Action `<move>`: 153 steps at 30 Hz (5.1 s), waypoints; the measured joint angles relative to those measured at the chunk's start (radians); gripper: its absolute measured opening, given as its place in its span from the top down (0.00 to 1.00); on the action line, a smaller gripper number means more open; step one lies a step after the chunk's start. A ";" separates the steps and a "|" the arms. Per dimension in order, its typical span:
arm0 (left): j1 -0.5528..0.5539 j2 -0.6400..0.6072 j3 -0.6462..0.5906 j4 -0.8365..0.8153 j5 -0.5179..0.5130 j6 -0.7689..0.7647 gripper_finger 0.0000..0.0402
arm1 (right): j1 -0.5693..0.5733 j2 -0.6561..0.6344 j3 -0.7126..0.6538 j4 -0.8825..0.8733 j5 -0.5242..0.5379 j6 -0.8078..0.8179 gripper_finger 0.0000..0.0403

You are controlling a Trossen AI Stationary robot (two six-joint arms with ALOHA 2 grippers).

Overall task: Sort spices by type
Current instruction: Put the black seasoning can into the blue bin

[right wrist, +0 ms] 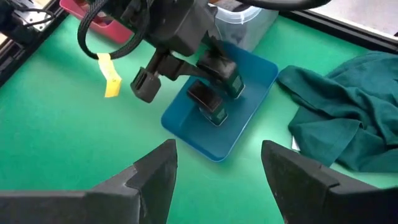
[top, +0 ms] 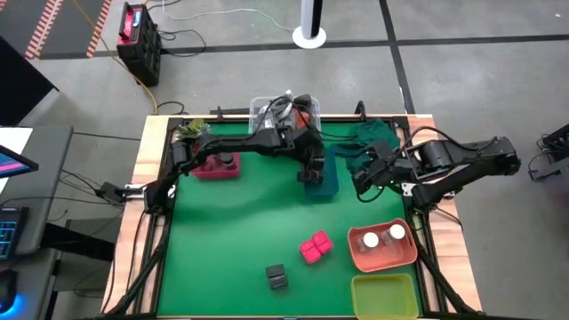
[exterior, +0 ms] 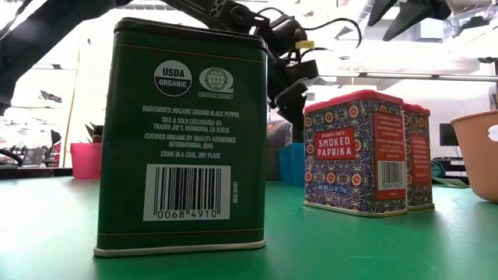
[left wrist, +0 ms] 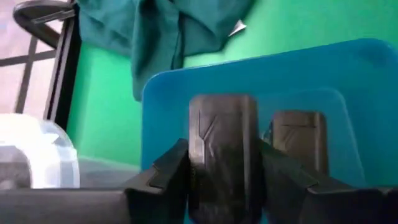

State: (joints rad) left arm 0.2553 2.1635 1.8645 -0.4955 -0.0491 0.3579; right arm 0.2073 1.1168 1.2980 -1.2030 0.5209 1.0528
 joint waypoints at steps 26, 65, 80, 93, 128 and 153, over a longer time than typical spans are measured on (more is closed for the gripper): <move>-0.058 -0.230 0.004 -0.230 0.031 -0.218 0.54 | -0.002 0.000 -0.001 -0.026 0.005 -0.015 0.35; -0.820 -0.357 -0.408 -0.122 -0.124 -1.200 0.27 | 0.326 0.208 -0.014 0.026 -0.092 0.045 0.35; -0.832 -0.343 -0.409 -0.135 -0.289 -1.088 0.27 | 0.394 0.218 -0.014 0.026 -0.040 0.108 0.35; -0.819 -0.296 -0.419 -0.145 -0.275 -1.087 0.27 | 0.392 0.218 -0.014 0.037 -0.040 0.109 0.35; -0.762 -0.298 -0.351 -0.202 -0.146 -1.041 0.27 | 0.392 0.218 -0.014 0.038 -0.032 0.102 0.35; -0.743 -0.296 -0.559 0.103 -0.171 -1.018 0.50 | 0.391 0.218 -0.014 0.045 -0.018 0.099 0.35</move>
State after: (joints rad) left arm -0.4879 1.8671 1.3053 -0.3926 -0.2197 -0.6600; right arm 0.5987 1.3350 1.2842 -1.1584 0.5030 1.1515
